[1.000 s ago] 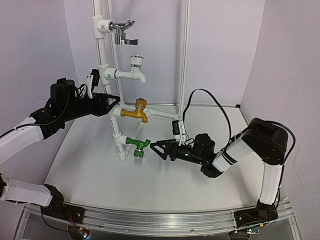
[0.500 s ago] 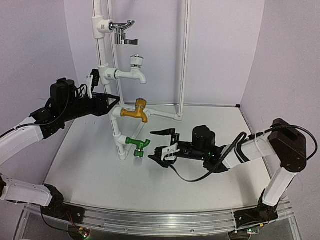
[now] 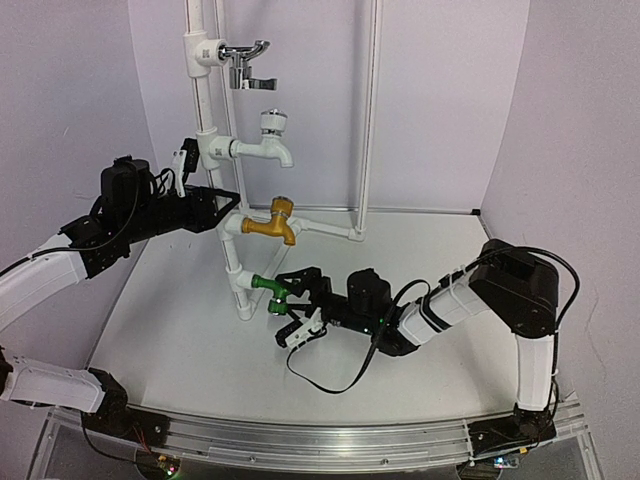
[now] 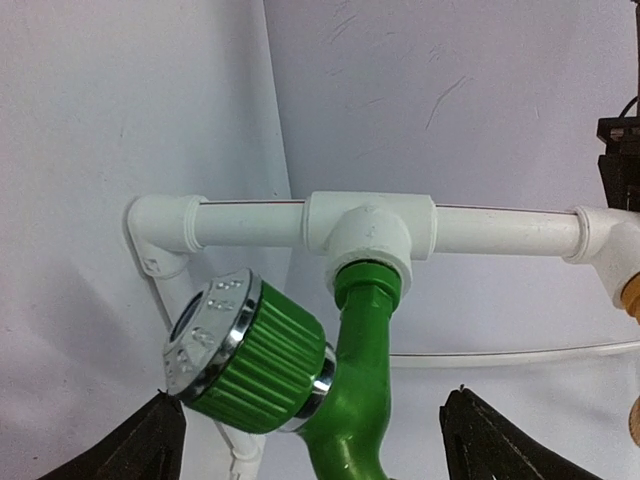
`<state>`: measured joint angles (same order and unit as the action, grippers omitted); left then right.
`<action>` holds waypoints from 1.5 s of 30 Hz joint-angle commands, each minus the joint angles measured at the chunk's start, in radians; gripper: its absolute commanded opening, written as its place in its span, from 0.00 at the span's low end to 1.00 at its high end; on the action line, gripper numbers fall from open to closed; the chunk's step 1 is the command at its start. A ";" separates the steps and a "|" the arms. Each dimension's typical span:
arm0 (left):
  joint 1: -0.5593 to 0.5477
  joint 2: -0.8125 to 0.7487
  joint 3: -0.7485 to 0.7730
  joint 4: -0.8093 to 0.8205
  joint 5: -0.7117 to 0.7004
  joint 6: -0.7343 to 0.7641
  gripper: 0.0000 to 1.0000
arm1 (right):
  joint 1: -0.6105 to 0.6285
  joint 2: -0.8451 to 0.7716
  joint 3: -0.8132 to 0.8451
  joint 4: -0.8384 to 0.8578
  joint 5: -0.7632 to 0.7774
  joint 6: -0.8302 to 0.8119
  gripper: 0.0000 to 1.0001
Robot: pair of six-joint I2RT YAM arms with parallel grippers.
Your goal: Install the water faucets
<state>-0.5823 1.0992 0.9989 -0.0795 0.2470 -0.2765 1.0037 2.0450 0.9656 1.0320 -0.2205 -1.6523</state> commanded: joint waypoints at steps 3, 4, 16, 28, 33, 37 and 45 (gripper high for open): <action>-0.021 -0.006 -0.001 -0.071 0.110 -0.167 0.00 | 0.020 0.046 0.064 0.082 0.033 0.004 0.86; -0.021 -0.008 -0.002 -0.072 0.110 -0.167 0.00 | 0.021 0.046 0.066 0.083 0.033 0.029 0.85; -0.021 -0.015 -0.005 -0.074 0.112 -0.170 0.00 | 0.026 0.017 0.044 0.079 -0.023 0.539 0.26; -0.021 -0.022 -0.008 -0.074 0.116 -0.173 0.00 | -0.088 -0.009 0.089 -0.013 -0.324 1.492 0.01; -0.021 -0.018 -0.008 -0.074 0.120 -0.176 0.00 | -0.117 0.038 0.102 0.060 -0.378 1.753 0.00; -0.021 -0.022 -0.009 -0.073 0.119 -0.176 0.00 | -0.127 0.072 0.123 0.100 -0.387 1.883 0.00; -0.021 -0.029 -0.011 -0.076 0.096 -0.172 0.00 | -0.127 0.020 0.060 0.129 -0.298 1.917 0.56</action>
<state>-0.5888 1.0931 0.9989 -0.0898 0.2562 -0.2767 0.8821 2.1098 1.0539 1.0992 -0.5814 0.1645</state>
